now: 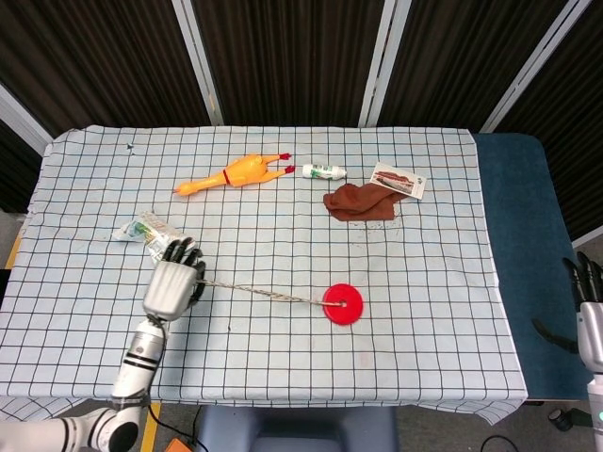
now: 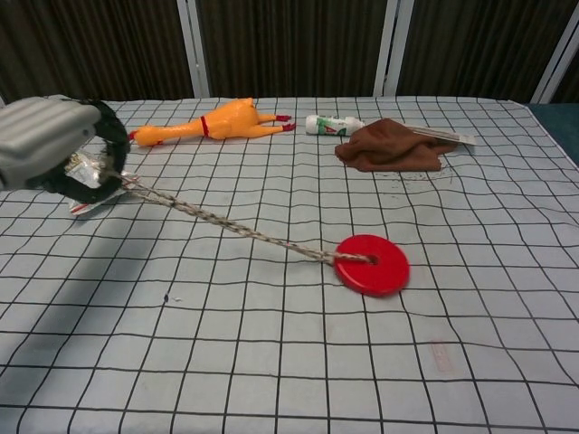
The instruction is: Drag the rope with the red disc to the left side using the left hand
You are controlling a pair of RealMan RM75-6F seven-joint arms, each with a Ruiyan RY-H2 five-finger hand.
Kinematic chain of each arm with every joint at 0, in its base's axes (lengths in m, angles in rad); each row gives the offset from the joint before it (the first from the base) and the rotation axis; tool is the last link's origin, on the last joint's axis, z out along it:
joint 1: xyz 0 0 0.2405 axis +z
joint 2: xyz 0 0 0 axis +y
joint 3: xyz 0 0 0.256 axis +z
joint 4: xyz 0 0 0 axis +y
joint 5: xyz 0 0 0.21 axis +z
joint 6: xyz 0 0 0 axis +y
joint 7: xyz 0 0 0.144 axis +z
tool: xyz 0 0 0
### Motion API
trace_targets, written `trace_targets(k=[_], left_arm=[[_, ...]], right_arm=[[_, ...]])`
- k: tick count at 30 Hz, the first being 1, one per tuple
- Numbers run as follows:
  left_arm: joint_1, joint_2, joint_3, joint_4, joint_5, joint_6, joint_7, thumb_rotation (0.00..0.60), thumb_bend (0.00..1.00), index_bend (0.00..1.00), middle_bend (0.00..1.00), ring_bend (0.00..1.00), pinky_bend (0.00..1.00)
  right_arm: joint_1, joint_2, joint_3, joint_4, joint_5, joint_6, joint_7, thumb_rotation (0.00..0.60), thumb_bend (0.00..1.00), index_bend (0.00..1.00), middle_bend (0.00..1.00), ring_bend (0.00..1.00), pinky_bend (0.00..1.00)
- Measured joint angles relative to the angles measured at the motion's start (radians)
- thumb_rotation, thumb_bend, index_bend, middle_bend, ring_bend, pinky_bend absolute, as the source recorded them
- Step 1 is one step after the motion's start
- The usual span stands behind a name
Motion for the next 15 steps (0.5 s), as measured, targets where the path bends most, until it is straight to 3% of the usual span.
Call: trace_targets(k=[6,15], left_arm=[[0.104,0.162,-0.028,0.012,-0.059,0.036,-0.119,0.6,0.78,0.9,0.31,0.11,0.2],[0.215,0.278,-0.092,0.08,-0.118,0.083,-0.234,0.6,0.77,0.91,0.3,0.08,0.2]], right_arm=[[0.003,-0.001,0.001,-0.001,0.002,-0.002,-0.008,0.6,0.29,0.0,0.0,0.0,0.0],[-0.002,0.007,0.003,-0.009,-0.005,0.016,-0.005,0.6,0.29,0.0,0.0,0.0,0.0]])
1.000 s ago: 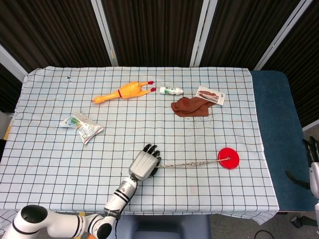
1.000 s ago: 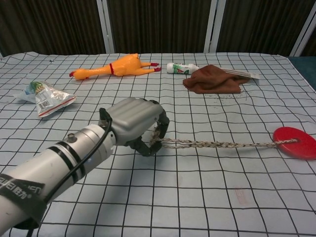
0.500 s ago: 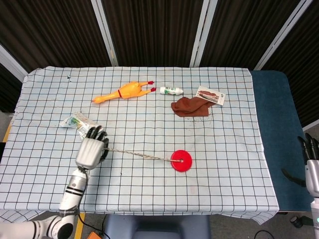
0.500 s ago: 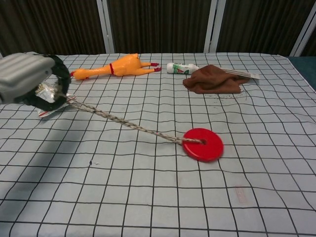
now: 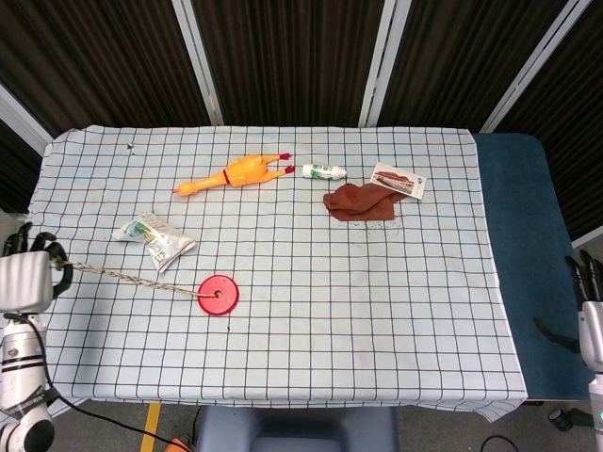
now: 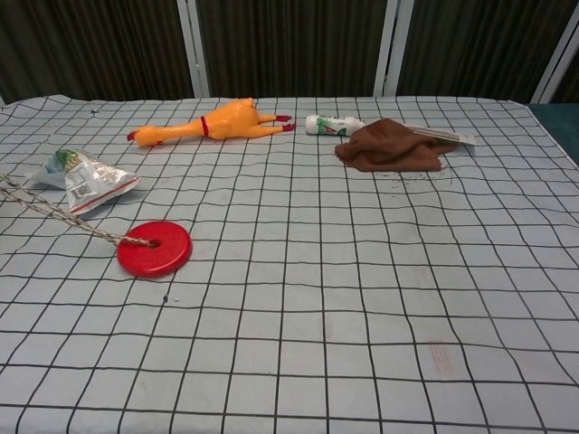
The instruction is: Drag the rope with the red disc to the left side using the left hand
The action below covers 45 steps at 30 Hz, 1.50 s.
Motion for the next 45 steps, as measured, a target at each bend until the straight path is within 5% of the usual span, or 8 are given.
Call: trace_targets(k=[11,24,33,34,35,38,39,45], left_arm=[[0.038,0.032,-0.051,0.086,-0.027,0.048,0.015,0.6,0.77,0.91,0.29,0.07,0.19],[-0.005,-0.133,-0.165,0.244,0.001,0.169,0.06,0.6,0.77,0.9,0.34,0.13,0.2],[0.0,-0.12,-0.075,0.158,0.113,0.046,-0.044,0.6,0.73,0.87,0.32,0.12,0.21],[0.001,-0.117,-0.059,0.148,0.133,0.033,-0.056,0.6,0.7,0.82,0.3,0.11,0.2],[0.001,-0.113,-0.045,0.139,0.151,0.016,-0.069,0.6,0.62,0.67,0.23,0.08,0.17],[-0.001,-0.079,0.001,0.098,0.184,-0.064,-0.102,0.6,0.37,0.06,0.02,0.0,0.1],[-0.003,-0.056,0.017,0.075,0.19,-0.105,-0.118,0.6,0.34,0.0,0.0,0.0,0.09],[-0.005,0.032,0.058,-0.017,0.237,-0.209,-0.226,0.6,0.29,0.0,0.0,0.0,0.08]], right_arm=[[-0.004,-0.001,-0.003,0.001,0.004,0.0,0.002,0.6,0.29,0.0,0.0,0.0,0.0],[-0.008,-0.005,-0.006,0.012,0.012,-0.005,0.007,0.6,0.29,0.0,0.0,0.0,0.0],[-0.004,-0.018,-0.01,0.024,0.013,-0.017,0.012,0.6,0.29,0.0,0.0,0.0,0.0],[-0.004,-0.018,-0.009,0.023,0.012,-0.015,0.013,0.6,0.29,0.0,0.0,0.0,0.0],[-0.005,-0.016,-0.009,0.022,0.011,-0.013,0.013,0.6,0.29,0.0,0.0,0.0,0.0],[-0.006,-0.012,-0.007,0.02,0.012,-0.01,0.015,0.6,0.29,0.0,0.0,0.0,0.0],[-0.006,-0.012,-0.006,0.02,0.013,-0.01,0.016,0.6,0.29,0.0,0.0,0.0,0.0],[-0.006,-0.013,-0.006,0.025,0.015,-0.014,0.022,0.6,0.29,0.0,0.0,0.0,0.0]])
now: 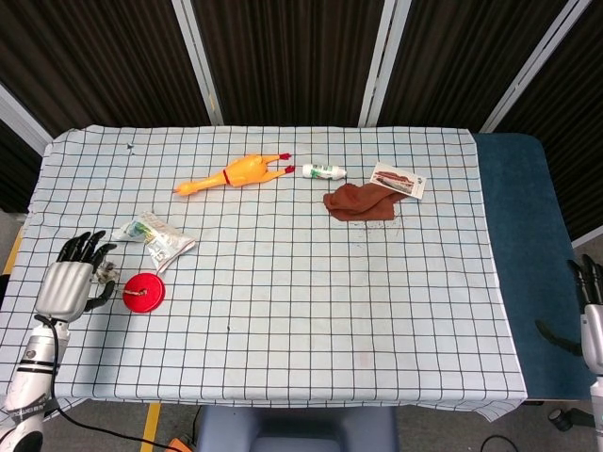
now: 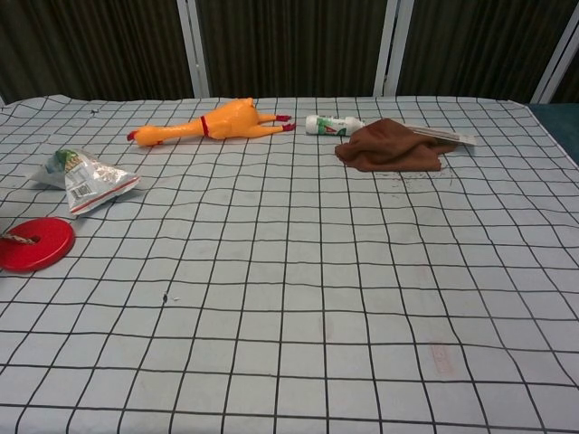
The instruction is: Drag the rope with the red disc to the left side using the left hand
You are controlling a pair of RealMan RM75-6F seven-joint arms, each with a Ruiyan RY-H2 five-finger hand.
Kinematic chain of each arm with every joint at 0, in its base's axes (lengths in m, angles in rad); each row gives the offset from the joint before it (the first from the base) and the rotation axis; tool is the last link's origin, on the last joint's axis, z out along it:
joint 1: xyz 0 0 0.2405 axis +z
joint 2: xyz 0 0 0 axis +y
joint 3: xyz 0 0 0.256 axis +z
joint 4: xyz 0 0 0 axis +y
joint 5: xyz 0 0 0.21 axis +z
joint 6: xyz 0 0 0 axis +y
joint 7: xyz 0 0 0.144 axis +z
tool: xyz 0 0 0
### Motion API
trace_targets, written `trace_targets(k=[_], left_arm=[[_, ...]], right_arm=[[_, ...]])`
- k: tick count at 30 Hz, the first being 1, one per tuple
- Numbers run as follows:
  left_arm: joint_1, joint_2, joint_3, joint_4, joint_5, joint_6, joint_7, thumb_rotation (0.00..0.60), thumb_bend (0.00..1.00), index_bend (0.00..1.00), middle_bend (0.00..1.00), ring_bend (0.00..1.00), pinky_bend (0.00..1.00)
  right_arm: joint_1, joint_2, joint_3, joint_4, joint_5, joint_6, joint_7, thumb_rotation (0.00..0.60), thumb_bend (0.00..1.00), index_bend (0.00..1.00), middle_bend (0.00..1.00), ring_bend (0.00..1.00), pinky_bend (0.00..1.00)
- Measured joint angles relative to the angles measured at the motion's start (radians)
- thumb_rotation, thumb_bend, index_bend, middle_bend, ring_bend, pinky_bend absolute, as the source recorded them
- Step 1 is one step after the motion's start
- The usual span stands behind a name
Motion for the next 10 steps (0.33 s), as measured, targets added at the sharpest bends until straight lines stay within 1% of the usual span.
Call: trace_targets(k=[5,10], left_arm=[[0.014,0.045,0.02,-0.048,0.059,0.017,-0.022,0.6,0.29,0.0,0.0,0.0,0.06],[0.055,0.054,0.04,-0.071,0.121,0.101,-0.009,0.6,0.3,0.0,0.0,0.0,0.06]], right_arm=[[0.001,0.003,0.001,0.001,-0.002,-0.002,0.01,0.6,0.29,0.0,0.0,0.0,0.0],[0.001,0.005,-0.001,-0.016,-0.028,0.018,0.011,0.6,0.29,0.0,0.0,0.0,0.0]])
